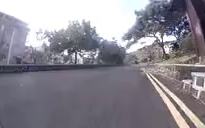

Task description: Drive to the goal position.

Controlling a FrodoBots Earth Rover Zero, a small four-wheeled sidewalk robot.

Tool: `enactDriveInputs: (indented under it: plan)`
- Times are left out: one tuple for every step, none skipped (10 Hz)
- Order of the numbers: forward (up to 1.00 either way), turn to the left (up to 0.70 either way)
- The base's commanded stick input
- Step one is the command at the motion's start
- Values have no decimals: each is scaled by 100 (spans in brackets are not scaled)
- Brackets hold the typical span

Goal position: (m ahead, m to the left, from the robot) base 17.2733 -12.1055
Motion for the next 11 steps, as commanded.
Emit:
enactDriveInputs:
  plan:
    - [70,0]
    - [70,0]
    - [70,0]
    - [70,0]
    - [70,-35]
    - [70,-35]
    - [70,0]
    - [70,0]
    - [70,0]
    - [70,0]
    - [70,0]
